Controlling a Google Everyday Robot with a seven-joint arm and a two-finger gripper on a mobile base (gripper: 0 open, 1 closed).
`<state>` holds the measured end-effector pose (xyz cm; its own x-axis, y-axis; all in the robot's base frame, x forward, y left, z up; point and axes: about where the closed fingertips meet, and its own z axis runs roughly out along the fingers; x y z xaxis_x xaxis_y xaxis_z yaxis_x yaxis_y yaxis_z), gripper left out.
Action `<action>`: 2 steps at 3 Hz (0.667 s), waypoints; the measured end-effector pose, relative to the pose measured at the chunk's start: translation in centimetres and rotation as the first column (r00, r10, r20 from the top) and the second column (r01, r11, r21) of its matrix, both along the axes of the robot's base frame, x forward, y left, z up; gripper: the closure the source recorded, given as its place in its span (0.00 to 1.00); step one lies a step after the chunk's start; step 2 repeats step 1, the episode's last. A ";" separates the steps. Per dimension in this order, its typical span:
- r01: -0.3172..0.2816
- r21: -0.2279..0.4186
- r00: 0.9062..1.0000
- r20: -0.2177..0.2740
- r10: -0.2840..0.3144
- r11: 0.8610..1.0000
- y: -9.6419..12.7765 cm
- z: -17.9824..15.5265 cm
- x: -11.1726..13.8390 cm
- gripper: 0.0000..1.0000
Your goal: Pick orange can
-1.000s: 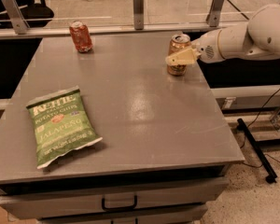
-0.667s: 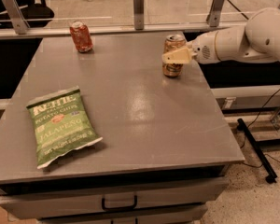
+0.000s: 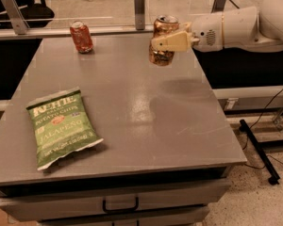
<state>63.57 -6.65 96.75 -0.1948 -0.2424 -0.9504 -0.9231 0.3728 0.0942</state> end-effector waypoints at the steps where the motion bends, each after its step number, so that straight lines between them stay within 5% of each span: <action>1: -0.024 0.007 1.000 -0.006 0.024 1.000 0.6 0.1 -0.5 1.00; 2: -0.024 0.007 1.000 -0.006 0.024 1.000 0.6 0.1 -0.5 1.00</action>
Offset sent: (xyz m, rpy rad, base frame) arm 0.0000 0.0000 0.0000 0.0000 0.0000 0.0000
